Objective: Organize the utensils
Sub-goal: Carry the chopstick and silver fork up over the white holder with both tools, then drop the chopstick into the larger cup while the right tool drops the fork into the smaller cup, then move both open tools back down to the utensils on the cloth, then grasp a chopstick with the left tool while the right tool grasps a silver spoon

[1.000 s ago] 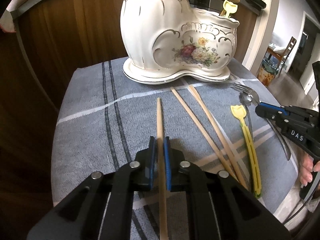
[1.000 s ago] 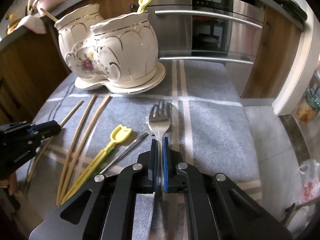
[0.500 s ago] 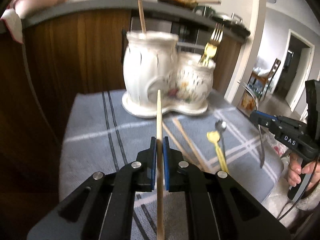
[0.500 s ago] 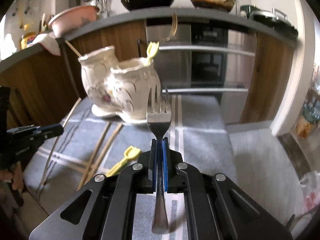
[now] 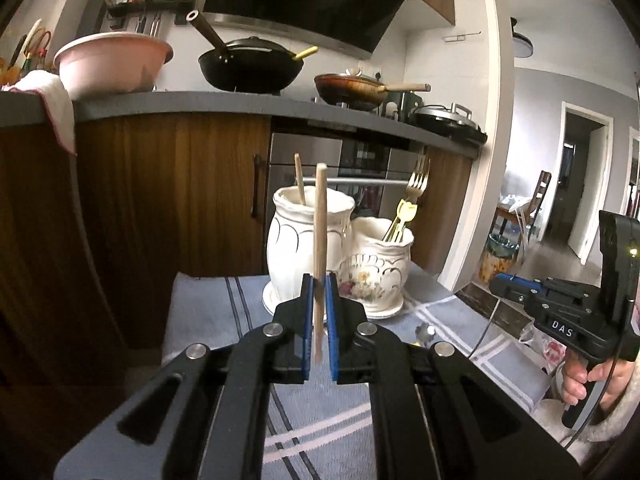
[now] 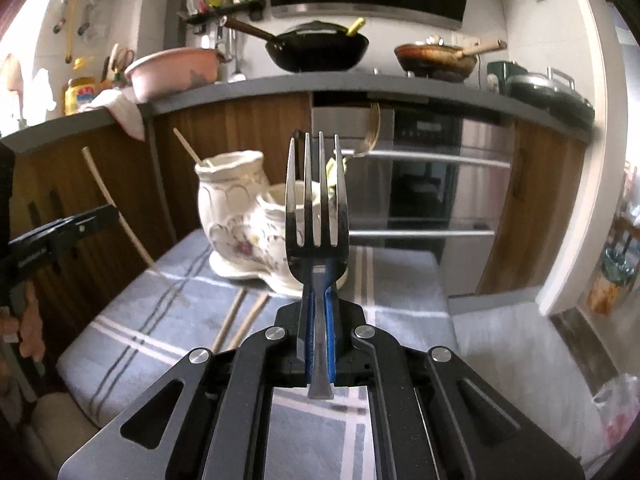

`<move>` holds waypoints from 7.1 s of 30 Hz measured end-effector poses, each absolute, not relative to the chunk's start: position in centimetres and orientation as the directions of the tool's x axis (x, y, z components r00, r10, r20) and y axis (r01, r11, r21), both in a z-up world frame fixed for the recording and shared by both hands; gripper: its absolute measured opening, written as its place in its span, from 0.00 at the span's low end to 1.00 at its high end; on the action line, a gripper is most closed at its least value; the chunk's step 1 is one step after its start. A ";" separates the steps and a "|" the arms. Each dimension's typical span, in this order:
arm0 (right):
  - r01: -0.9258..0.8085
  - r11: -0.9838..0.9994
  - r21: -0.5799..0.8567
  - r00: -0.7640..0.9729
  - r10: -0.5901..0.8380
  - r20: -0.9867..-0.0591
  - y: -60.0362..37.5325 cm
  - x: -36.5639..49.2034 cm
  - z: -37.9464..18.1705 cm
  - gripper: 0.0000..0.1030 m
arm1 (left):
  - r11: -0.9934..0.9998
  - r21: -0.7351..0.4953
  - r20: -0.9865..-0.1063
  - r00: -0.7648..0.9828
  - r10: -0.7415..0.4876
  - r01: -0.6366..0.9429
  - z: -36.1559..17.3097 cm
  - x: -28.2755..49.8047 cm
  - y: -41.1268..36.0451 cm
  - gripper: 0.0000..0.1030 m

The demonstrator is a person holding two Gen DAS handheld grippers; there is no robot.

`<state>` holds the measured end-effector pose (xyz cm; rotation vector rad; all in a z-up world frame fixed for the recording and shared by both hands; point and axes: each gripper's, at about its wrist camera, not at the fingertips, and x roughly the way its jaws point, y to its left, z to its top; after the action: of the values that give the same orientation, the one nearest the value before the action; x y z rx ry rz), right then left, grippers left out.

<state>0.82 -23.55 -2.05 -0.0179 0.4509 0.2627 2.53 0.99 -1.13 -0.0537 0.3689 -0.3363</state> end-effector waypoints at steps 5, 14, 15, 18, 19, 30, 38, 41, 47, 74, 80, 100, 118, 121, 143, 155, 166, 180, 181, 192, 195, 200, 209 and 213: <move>-0.268 0.963 0.043 0.869 0.260 -0.421 -23.4 0.6 -1.5 0.06 | 0.940 -0.109 -0.333 0.879 -0.341 0.323 -0.5 2.2 1.1 0.06; -0.284 0.958 0.050 0.871 0.279 -0.404 -23.4 0.7 -0.4 0.06 | 0.935 -0.097 -0.323 0.878 -0.353 0.340 0.7 1.4 1.1 0.06; -0.286 0.957 0.051 0.871 0.282 -0.402 -23.4 0.8 -0.3 0.06 | 0.935 -0.096 -0.321 0.878 -0.353 0.341 0.9 1.4 1.1 0.06; -0.296 0.953 0.060 0.874 0.296 -0.386 -23.5 1.2 0.6 0.06 | 0.933 -0.097 -0.313 0.880 -0.358 0.346 1.7 1.2 1.2 0.06; -0.299 0.952 0.063 0.875 0.300 -0.380 -23.4 1.4 1.0 0.06 | 0.933 -0.096 -0.307 0.881 -0.360 0.347 2.0 1.2 1.2 0.06; -0.354 0.928 0.113 0.877 0.372 -0.303 -22.2 5.8 6.2 0.06 | 0.917 -0.117 -0.234 0.887 -0.398 0.381 7.4 3.5 1.4 0.06; -0.339 0.929 0.149 0.897 0.367 -0.248 -22.0 9.7 8.6 0.06 | 0.906 -0.113 -0.208 0.882 -0.423 0.407 10.0 7.4 -0.4 0.06; -0.328 0.933 0.148 0.900 0.356 -0.251 -21.8 10.9 8.5 0.06 | 0.910 -0.098 -0.194 0.889 -0.414 0.402 10.5 8.9 -1.2 0.06; -0.314 0.932 0.183 0.889 0.356 -0.289 -22.1 12.8 6.7 0.06 | 0.936 -0.091 -0.184 0.918 -0.351 0.340 10.2 12.0 -2.1 0.06; -0.281 0.944 0.174 0.833 0.330 -0.445 -20.1 14.5 0.3 0.06 | 0.949 -0.014 -0.374 0.879 -0.296 0.314 3.4 15.0 -4.3 0.06; -0.275 0.946 0.170 0.822 0.323 -0.469 -20.1 14.9 -0.2 0.06 | 0.948 -0.018 -0.366 0.881 -0.301 0.316 3.8 14.9 -4.3 0.18; -0.268 0.946 0.181 0.820 0.323 -0.473 -20.4 14.8 -0.4 0.21 | 0.953 -0.057 -0.290 0.909 -0.300 0.297 5.6 13.6 -3.3 0.74; -0.227 0.963 0.143 0.860 0.267 -0.435 -20.8 12.8 1.3 0.56 | 0.957 -0.059 -0.288 0.913 -0.289 0.284 6.3 12.5 -2.6 0.77; -0.222 0.967 0.121 0.881 0.253 -0.401 -20.8 12.1 2.0 0.71 | 0.958 -0.063 -0.275 0.918 -0.285 0.279 6.6 11.9 -2.3 0.82; -0.157 0.983 0.098 0.915 0.182 -0.359 -24.6 5.5 2.8 0.95 | 0.973 0.009 -0.328 0.920 -0.216 0.231 5.8 6.6 -0.6 0.95; -0.140 0.986 0.085 0.871 0.164 -0.463 -26.6 3.7 -1.2 0.95 | 0.966 0.061 -0.515 0.837 -0.185 0.250 -1.1 5.6 -1.2 0.95; -0.181 0.981 0.072 0.784 0.188 -0.592 -25.7 3.5 -5.8 0.95 | 0.959 0.031 -0.655 0.730 -0.193 0.281 -6.9 6.1 -2.9 0.95; -0.190 0.979 0.072 0.754 0.192 -0.628 -25.5 3.8 -7.0 0.95 | 0.958 0.036 -0.763 0.627 -0.157 0.284 -10.6 7.8 -6.0 0.77; -0.190 0.979 0.071 0.753 0.192 -0.630 -25.5 3.9 -7.0 0.95 | 0.958 0.034 -0.765 0.624 -0.159 0.285 -10.6 7.8 -6.0 0.75; -0.205 0.976 0.069 0.701 0.196 -0.685 -23.9 5.0 -7.9 0.79 | 0.925 -0.038 -0.789 0.556 -0.260 0.378 -10.6 7.2 -6.7 0.12; -0.190 0.978 0.090 0.683 0.198 -0.703 -23.8 6.0 -8.3 0.63 | 0.921 -0.045 -0.790 0.550 -0.270 0.388 -10.5 7.1 -6.3 0.07; -0.150 0.980 0.134 0.646 0.200 -0.737 -24.4 8.7 -9.2 0.43 | 0.926 -0.057 -0.795 0.544 -0.268 0.372 -10.5 7.3 -4.9 0.05; -0.167 0.969 0.180 0.600 0.245 -0.761 -24.2 10.9 -10.3 0.28 | 0.932 -0.094 -0.798 0.534 -0.280 0.350 -10.2 7.6 -4.0 0.09; -0.192 0.964 0.185 0.594 0.265 -0.760 -24.0 11.1 -10.4 0.18 | 0.933 -0.088 -0.801 0.532 -0.274 0.348 -10.4 8.0 -4.3 0.12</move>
<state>11.08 -23.96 -10.41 0.0872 0.8966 0.2656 8.02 -4.26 -10.44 0.0861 0.9399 -0.3714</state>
